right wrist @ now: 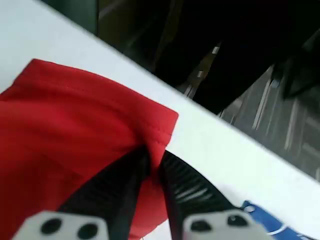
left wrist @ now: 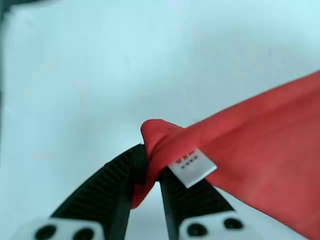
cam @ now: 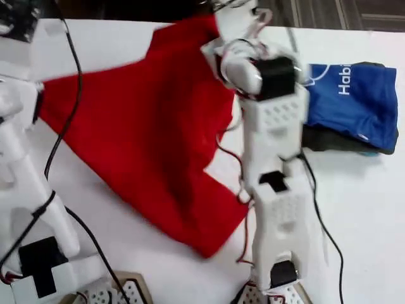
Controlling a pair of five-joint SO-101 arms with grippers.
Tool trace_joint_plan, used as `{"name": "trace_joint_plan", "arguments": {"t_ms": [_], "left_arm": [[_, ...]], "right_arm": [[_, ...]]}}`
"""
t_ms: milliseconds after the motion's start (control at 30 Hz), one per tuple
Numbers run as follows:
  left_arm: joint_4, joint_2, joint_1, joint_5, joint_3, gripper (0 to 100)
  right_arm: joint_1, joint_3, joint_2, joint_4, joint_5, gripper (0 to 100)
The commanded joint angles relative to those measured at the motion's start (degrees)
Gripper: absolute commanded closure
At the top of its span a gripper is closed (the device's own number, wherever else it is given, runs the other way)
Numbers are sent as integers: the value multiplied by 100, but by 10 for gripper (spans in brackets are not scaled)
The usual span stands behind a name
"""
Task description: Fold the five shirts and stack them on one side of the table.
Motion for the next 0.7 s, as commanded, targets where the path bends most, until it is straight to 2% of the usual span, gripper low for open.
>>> {"name": "trace_joint_plan", "arguments": {"t_ms": [0, 133, 233, 333, 467, 667], "left_arm": [[26, -229, 0, 62, -1042, 974], [141, -229, 35, 62, -1604, 974], [457, -202, 255, 53, -1455, 974], [466, -237, 334, 70, -585, 974], [457, -229, 316, 18, 1015, 974], [264, -193, 308, -510, 3327, 974]], "right_arm": [[145, 431, -1473, 136, -26, 979], [127, 1705, -2677, 136, -26, 979], [66, 3095, -3424, 136, -70, 979], [-57, 4686, -4048, 110, -422, 979], [-259, 7024, -4760, -259, -431, 979], [-505, 11086, -6044, -2123, -422, 979]]}}
